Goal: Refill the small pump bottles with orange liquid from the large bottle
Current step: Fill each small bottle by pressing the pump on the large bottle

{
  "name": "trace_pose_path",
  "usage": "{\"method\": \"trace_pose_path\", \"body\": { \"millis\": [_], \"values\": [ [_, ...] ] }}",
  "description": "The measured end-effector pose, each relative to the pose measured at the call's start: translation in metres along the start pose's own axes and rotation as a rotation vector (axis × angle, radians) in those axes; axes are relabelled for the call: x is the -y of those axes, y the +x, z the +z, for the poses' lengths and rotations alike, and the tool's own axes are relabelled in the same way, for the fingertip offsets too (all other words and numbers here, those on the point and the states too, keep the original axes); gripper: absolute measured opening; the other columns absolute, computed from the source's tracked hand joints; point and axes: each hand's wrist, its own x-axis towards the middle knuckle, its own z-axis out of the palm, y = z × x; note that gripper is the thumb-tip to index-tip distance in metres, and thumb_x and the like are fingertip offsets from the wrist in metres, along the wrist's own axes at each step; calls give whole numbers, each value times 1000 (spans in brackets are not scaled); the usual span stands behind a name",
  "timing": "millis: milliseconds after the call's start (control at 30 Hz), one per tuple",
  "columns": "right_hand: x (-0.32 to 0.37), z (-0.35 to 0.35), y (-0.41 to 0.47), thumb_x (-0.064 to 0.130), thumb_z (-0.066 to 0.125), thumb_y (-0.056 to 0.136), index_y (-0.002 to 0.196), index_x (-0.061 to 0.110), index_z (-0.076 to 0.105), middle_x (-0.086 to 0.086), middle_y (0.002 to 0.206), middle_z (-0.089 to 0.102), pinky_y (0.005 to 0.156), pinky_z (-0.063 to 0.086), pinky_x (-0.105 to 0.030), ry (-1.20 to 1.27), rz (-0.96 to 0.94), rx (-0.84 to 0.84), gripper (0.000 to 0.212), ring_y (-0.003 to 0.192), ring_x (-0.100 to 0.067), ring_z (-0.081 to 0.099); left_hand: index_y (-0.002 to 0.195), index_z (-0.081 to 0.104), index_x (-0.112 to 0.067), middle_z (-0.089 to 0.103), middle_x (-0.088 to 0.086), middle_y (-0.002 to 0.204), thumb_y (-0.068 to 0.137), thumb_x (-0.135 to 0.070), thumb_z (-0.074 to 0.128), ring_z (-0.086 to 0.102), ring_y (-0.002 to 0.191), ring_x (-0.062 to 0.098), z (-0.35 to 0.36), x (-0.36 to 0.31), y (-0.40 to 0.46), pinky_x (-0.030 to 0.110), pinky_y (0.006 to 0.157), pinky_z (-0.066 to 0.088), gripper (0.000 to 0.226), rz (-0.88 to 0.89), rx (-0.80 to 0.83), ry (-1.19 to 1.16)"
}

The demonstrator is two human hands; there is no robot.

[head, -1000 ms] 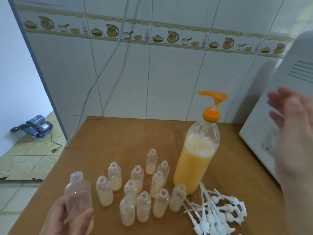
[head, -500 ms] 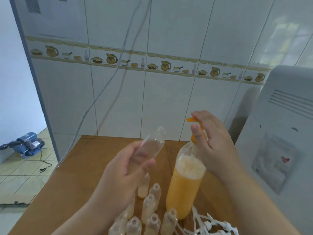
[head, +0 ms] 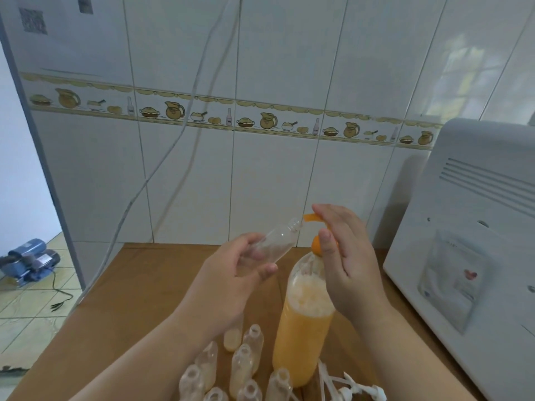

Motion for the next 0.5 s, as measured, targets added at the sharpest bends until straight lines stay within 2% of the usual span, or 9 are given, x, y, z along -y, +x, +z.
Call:
{"method": "trace_pose_path", "body": {
  "millis": [100, 167, 300, 400, 500],
  "values": [
    [1, 2, -1, 41, 26, 98, 132, 24, 51, 15, 130, 48, 108, 27, -17, 20, -1, -5, 45, 127, -1, 38, 117, 47, -47, 59, -20, 105, 80, -42, 66, 53, 102, -3, 0, -3, 2, 22, 91, 42, 42, 12, -8, 14],
    [3, 3, -1, 39, 27, 98, 131, 22, 52, 14, 129, 49, 107, 29, -19, 25, -4, -7, 45, 126, -2, 39, 116, 46, -48, 57, -20, 106, 81, -41, 66, 51, 101, -4, 1, -7, 5, 17, 88, 40, 41, 43, -15, 39],
    [5, 1, 1, 44, 26, 97, 132, 28, 48, 19, 130, 45, 107, 23, -9, 2, -16, 28, 45, 128, 0, 36, 124, 49, -42, 53, -21, 104, 84, -38, 64, 46, 94, -9, -2, -14, 12, 1, 78, 34, 43, 135, -43, 126],
    [2, -12, 4, 48, 24, 96, 136, 35, 41, 25, 136, 41, 106, 20, -5, 50, -7, 88, 45, 132, 7, 31, 131, 48, -36, 52, -21, 109, 85, -39, 62, 44, 96, -4, -7, -19, 16, 3, 84, 32, 48, 222, -24, 250],
    [-7, -21, 5, 45, 22, 98, 137, 31, 44, 22, 138, 40, 109, 12, -8, -86, -28, 67, 47, 135, 8, 24, 135, 46, -34, 52, -20, 114, 87, -39, 59, 42, 104, 1, -10, -23, 17, 2, 89, 27, 50, 315, -34, 370]
  ]
}}
